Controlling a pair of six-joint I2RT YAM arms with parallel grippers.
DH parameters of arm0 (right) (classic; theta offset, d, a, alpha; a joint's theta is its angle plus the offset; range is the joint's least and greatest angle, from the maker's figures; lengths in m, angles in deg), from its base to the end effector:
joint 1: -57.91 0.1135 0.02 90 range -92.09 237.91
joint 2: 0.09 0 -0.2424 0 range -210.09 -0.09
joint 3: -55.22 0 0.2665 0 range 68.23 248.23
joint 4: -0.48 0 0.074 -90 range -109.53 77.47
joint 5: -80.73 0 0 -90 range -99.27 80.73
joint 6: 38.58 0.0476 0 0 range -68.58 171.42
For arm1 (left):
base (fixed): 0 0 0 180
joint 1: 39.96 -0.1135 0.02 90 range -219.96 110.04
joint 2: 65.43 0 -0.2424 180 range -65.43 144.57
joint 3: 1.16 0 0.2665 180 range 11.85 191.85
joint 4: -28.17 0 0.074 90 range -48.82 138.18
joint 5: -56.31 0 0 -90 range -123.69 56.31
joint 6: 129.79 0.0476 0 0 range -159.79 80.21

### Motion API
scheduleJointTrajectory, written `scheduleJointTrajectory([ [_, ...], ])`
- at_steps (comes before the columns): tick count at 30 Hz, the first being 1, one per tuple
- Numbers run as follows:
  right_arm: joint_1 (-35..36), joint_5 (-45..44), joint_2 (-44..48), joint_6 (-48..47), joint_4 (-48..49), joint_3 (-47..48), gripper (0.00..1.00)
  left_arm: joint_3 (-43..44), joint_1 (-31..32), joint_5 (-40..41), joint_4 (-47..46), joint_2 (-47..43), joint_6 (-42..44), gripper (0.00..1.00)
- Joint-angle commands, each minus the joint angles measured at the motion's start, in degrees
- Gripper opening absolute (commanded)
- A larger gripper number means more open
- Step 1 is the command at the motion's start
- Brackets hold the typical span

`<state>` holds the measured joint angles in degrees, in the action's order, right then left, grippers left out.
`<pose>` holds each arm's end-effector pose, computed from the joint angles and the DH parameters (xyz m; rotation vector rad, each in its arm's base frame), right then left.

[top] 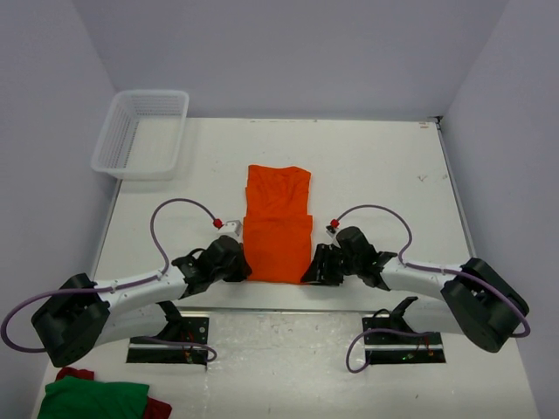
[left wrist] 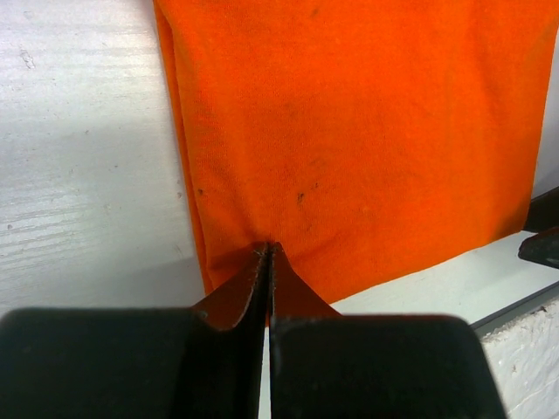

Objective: Fold and stack the t-shirts
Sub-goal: Grab one side of the 2/3 rectangular tshirt with both arms

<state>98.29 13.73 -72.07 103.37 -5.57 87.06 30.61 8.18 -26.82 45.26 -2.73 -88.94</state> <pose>0.1634 0.1634 0.0872 0.0516 2.6655 1.1451 0.1501 -0.1590 0.1018 -0.0796 2.5005 -0.6211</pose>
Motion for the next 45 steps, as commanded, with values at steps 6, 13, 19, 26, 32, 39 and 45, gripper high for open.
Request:
scheduleJointTrajectory([
  [6,0.9,-4.5,-2.2,3.5,4.0,-2.0,0.35,0.9,0.8,1.1,2.0,0.6,-1.0,0.00],
  [13,1.0,-5.9,-5.5,3.2,4.8,-1.0,0.15,0.6,1.0,1.2,2.0,0.4,-1.0,0.00],
  [19,1.3,-8.0,-6.2,2.0,2.6,0.2,0.00,4.8,6.1,13.3,12.5,-0.2,-3.4,0.00],
  [26,1.6,-8.6,-3.3,0.4,0.0,1.1,0.00,15.1,10.7,23.2,30.6,-0.2,-11.9,0.37],
  [32,1.8,-8.3,-1.5,-0.1,-0.5,0.6,0.00,14.5,11.6,21.4,35.6,0.5,-17.6,0.56],
  [39,1.9,-8.3,0.0,-0.2,-0.3,-0.7,0.00,10.3,11.6,15.4,28.5,-1.3,-15.9,0.64],
  [45,1.9,-8.0,-0.2,-0.1,-0.2,-0.6,0.00,9.4,11.6,13.7,23.9,0.7,-14.8,0.66],
])
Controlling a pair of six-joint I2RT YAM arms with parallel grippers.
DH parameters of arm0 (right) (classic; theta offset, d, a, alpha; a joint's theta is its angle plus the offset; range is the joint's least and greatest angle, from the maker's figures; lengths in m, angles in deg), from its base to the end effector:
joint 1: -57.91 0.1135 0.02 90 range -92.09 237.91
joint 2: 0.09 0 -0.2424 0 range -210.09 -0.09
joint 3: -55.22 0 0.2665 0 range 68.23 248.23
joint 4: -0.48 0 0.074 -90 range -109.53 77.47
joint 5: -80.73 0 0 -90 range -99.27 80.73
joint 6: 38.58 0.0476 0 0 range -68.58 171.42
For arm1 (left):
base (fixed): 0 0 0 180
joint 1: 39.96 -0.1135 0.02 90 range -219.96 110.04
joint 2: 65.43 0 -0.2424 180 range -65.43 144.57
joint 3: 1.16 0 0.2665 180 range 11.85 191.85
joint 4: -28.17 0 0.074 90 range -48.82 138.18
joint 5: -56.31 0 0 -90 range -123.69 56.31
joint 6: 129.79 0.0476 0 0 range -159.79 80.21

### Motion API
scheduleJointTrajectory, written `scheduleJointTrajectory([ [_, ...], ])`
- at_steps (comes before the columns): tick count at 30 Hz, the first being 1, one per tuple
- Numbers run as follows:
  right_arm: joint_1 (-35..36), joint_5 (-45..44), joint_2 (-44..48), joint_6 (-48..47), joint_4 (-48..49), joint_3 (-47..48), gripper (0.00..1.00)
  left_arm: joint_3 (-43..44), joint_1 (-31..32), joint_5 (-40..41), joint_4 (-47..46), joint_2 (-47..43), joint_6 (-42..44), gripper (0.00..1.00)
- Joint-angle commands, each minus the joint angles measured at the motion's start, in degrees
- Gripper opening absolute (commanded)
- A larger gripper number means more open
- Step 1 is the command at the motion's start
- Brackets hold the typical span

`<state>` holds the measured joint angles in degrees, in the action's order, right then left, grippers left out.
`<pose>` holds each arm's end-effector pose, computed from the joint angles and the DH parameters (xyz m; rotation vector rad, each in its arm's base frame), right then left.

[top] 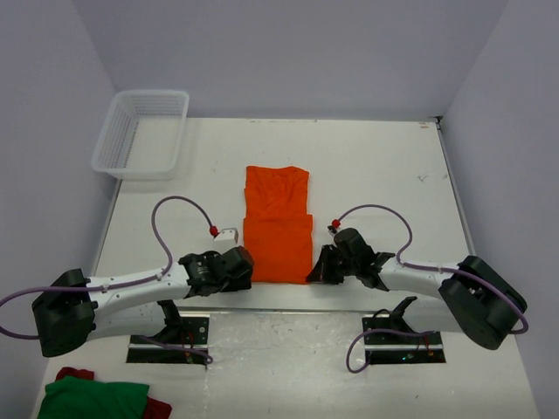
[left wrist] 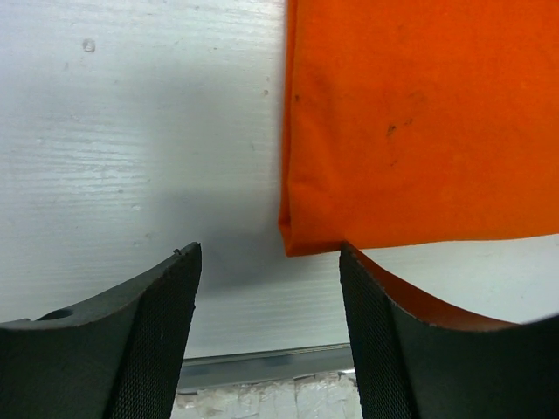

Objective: Fold and stack the t-shirts
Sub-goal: Grab one side of the 2/3 rectangular tshirt with both arms, then fold the long partially folded tshirt into a neat square

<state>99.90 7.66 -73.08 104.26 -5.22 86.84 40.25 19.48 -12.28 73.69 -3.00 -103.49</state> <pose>0.1621 0.1645 0.0816 0.0963 2.6562 1.0354 0.1185 -0.1666 0.1242 -0.1996 2.6070 -0.2419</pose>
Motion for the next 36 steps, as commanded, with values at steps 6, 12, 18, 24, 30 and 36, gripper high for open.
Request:
scheduleJointTrajectory([
  [6,0.4,-1.8,0.9,-0.9,-0.9,-0.5,0.00,-0.7,0.2,-2.2,-9.0,2.5,0.2,0.66],
  [12,0.5,-2.0,2.1,-0.9,-1.6,-0.5,0.00,-0.2,0.2,-2.8,-9.7,4.3,-0.2,0.47],
  [18,0.5,-2.3,2.3,-1.0,-2.2,-0.5,0.00,-0.7,0.2,-2.9,-10.1,4.7,-0.9,0.13],
  [24,0.7,-3.4,1.3,-2.0,-3.6,0.4,0.00,-1.9,0.3,-3.0,-8.7,3.1,-1.2,0.00],
  [30,1.7,-5.9,3.8,-4.7,-7.1,1.4,0.00,-4.8,0.5,-6.4,-7.9,-0.4,-1.6,0.00],
  [36,3.1,-6.1,9.2,-4.8,-11.9,1.3,0.00,-5.4,4.8,-7.2,-5.5,-3.7,-3.7,0.00],
])
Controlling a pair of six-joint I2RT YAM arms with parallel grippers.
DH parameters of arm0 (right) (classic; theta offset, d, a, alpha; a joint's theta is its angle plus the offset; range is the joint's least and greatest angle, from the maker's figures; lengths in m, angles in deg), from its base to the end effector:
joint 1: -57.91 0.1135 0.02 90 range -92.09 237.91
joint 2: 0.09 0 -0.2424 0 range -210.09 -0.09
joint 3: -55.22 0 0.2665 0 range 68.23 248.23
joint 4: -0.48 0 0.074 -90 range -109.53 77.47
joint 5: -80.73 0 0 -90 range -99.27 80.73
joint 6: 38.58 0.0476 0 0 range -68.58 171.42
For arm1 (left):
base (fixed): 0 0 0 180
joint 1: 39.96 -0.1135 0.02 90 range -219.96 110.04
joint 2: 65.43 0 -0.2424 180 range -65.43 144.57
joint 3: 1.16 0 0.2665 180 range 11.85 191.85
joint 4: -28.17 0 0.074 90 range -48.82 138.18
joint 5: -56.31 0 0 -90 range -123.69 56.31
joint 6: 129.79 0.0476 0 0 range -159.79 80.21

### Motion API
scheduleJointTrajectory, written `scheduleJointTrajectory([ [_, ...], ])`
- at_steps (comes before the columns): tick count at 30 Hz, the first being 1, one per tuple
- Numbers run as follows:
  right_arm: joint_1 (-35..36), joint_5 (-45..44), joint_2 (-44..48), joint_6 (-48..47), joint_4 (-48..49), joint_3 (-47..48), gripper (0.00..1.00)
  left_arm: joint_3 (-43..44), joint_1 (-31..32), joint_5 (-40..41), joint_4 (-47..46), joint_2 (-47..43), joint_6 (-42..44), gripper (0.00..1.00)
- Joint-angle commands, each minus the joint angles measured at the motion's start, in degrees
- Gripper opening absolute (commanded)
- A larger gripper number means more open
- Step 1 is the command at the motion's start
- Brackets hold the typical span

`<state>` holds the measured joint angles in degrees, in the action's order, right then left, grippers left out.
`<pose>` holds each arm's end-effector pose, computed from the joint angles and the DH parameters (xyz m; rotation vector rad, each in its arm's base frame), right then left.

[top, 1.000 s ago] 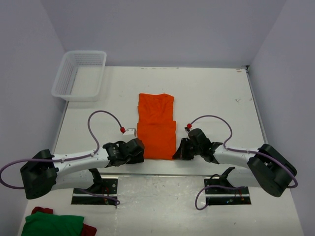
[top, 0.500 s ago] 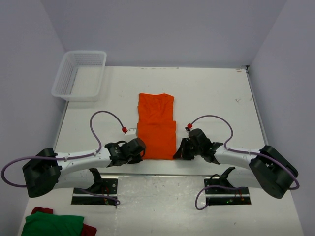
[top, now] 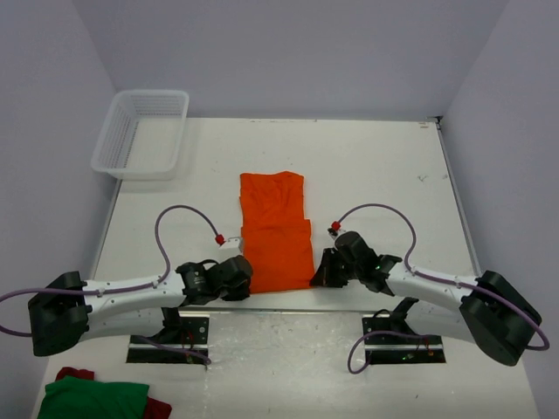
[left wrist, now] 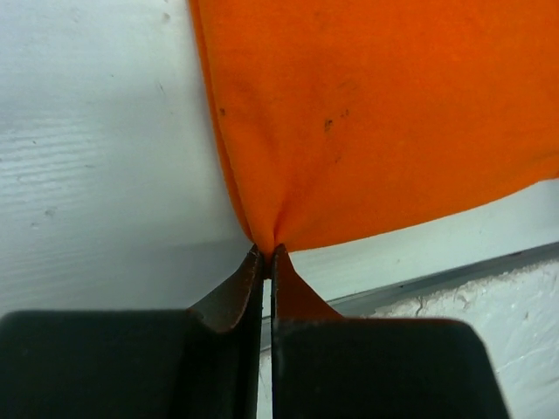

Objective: Fold and stack the t-shirts
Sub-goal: Fold the long partially folded tshirt into a neat square

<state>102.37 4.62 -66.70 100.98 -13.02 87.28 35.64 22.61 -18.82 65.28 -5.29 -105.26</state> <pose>0.1516 0.1648 0.0954 -0.0057 2.6514 0.9627 0.1044 -0.1747 0.1137 -0.1581 2.6441 -0.4763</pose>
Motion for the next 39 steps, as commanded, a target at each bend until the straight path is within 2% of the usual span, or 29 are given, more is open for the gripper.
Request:
scheduleJointTrajectory([
  [1,0.9,-3.2,3.4,-1.2,-5.0,0.7,0.00,-0.9,3.4,-0.6,2.9,-1.6,-2.5,0.00],
  [9,5.7,-6.1,10.2,1.2,-10.7,1.0,0.00,2.6,16.1,4.1,5.4,-0.6,-11.2,0.00],
  [10,6.1,-6.4,11.0,1.1,-11.9,1.3,0.00,3.7,19.1,7.3,8.2,-0.5,-12.0,0.00],
  [13,6.7,-8.8,15.0,-0.3,-17.1,4.4,0.00,11.2,22.5,16.0,19.8,0.1,-16.3,0.00],
  [15,6.8,-11.5,16.2,-1.9,-20.7,10.0,0.00,17.3,22.5,20.1,25.9,-0.5,-17.8,0.00],
  [16,6.8,-13.0,16.0,-3.5,-24.7,14.9,0.00,19.5,21.9,25.0,32.6,-1.3,-18.3,0.00],
  [18,6.5,-15.1,13.7,-5.8,-26.3,19.6,0.00,26.5,18.8,28.1,37.3,-2.3,-15.8,0.00],
  [19,5.6,-15.4,12.0,-8.1,-28.1,25.1,0.00,28.5,12.6,28.9,37.9,-3.4,-9.0,0.00],
  [21,4.8,-15.5,5.8,-11.1,-30.1,30.8,0.00,33.4,4.5,29.2,34.5,-4.8,-1.4,0.00],
  [22,4.5,-16.0,3.5,-12.0,-30.6,35.9,0.00,34.9,2.3,29.1,33.5,-4.2,5.1,0.00],
  [24,3.2,-14.4,-2.7,-14.6,-31.7,40.7,0.00,39.8,-5.5,26.7,31.5,-0.4,10.8,0.00],
  [26,0.6,-13.2,-6.8,-16.0,-31.8,46.7,0.00,41.9,-8.6,25.1,28.8,2.5,17.5,0.00],
  [30,-3.3,-9.2,-16.3,-18.6,-32.5,55.3,0.00,42.1,-17.7,19.5,20.8,9.7,23.4,0.00],
  [33,-5.5,-7.8,-22.2,-20.4,-32.8,60.0,0.00,41.6,-22.3,15.9,16.2,15.9,27.0,0.00],
  [39,-9.0,-4.9,-31.6,-22.7,-33.6,66.4,0.00,42.9,-27.8,13.7,11.0,23.6,30.4,0.00],
])
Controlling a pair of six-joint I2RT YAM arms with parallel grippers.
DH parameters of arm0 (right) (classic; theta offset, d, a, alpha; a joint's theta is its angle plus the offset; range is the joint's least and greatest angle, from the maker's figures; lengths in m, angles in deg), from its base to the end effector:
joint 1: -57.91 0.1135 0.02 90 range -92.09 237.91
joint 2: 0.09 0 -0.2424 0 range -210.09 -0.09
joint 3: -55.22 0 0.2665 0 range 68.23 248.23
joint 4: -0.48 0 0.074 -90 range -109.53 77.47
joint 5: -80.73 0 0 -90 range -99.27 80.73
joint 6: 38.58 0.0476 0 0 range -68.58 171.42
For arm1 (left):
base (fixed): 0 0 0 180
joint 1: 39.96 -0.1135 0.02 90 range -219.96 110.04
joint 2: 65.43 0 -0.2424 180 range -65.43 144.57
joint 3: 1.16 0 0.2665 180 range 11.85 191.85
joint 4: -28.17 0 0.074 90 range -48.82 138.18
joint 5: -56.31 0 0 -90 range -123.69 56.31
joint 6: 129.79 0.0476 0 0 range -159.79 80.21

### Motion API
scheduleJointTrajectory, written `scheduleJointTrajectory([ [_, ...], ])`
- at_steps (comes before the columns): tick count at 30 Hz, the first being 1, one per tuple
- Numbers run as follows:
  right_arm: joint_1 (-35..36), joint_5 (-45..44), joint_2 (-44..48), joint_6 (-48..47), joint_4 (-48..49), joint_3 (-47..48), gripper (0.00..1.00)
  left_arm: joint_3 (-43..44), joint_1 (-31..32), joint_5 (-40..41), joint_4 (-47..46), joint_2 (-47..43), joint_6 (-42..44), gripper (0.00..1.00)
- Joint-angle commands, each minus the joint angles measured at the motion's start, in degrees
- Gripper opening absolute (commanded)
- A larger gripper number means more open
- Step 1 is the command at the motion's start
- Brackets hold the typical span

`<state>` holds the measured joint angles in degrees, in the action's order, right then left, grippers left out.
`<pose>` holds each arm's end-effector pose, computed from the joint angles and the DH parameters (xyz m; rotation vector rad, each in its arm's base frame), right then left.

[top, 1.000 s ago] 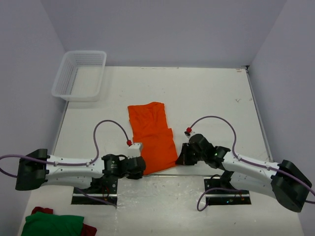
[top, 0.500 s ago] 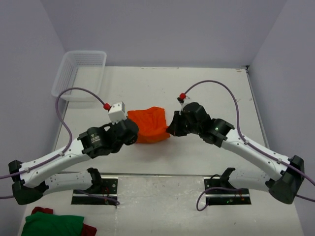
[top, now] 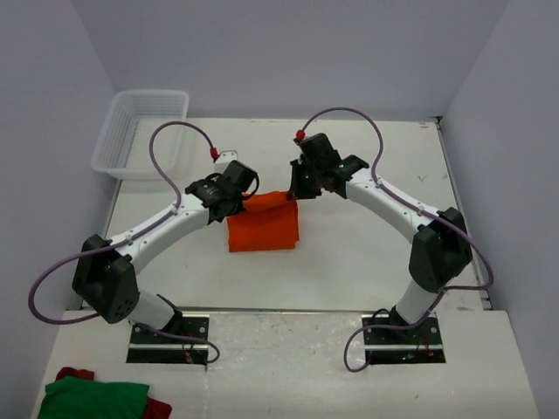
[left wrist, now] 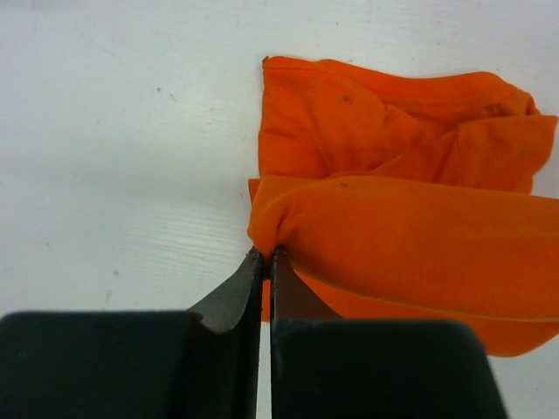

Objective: Fold and stack the t-shirts
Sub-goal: Fold the long partially folded tshirt into a neat square

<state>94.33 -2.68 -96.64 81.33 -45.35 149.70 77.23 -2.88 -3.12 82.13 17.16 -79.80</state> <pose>0.3148 0.2391 0.2547 -0.1980 2.5026 0.6494 0.2660 -0.1707 0.2367 -0.2469 2.3802 0.0859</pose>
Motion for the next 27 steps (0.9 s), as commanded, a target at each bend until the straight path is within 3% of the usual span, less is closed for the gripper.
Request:
scheduleJointTrajectory([
  [1,-2.0,3.0,-2.8,-3.1,-1.3,5.4,0.00,1.5,-3.0,-1.9,-6.5,2.0,5.5,0.00],
  [6,-5.3,7.9,-11.4,-5.5,-2.3,11.8,0.00,3.3,-8.2,-4.5,-10.0,7.0,7.7,0.00],
  [13,-9.4,11.9,-28.1,-8.7,-8.9,31.5,0.00,10.5,-11.7,-4.1,-12.1,16.7,9.7,0.01],
  [15,-10.0,12.1,-32.5,-9.4,-12.2,36.9,0.00,12.8,-13.2,-4.6,-12.4,20.5,9.3,0.09],
  [16,-10.4,12.5,-36.4,-10.0,-13.2,41.7,0.01,13.8,-13.5,-4.5,-13.4,21.6,10.2,0.22],
  [17,-10.7,11.6,-38.1,-10.4,-13.9,43.8,0.09,14.5,-13.8,-4.0,-14.7,22.8,10.6,0.30],
  [18,-10.8,10.5,-39.3,-11.5,-14.5,47.2,0.24,15.7,-14.0,-1.8,-14.7,24.8,10.8,0.36],
  [19,-10.9,9.9,-40.7,-12.3,-15.0,48.9,0.30,17.2,-14.0,-0.7,-14.9,25.3,11.6,0.41],
  [21,-11.4,6.3,-40.2,-14.4,-14.4,50.4,0.45,18.0,-14.0,4.3,-16.6,24.9,12.4,0.61],
  [22,-11.5,5.0,-38.6,-15.4,-13.4,50.2,0.61,18.4,-14.0,6.8,-16.6,24.1,12.3,0.67],
  [24,-12.3,0.6,-36.9,-16.8,-13.1,51.1,0.69,18.2,-13.9,14.7,-15.5,20.6,10.8,0.74],
  [25,-12.4,-0.6,-34.3,-16.9,-13.1,50.4,0.76,18.1,-13.9,14.7,-15.0,19.4,10.5,0.77],
  [27,-12.7,-0.6,-31.2,-16.7,-13.1,47.0,0.78,18.5,-13.3,11.3,-12.9,17.2,10.7,0.78],
])
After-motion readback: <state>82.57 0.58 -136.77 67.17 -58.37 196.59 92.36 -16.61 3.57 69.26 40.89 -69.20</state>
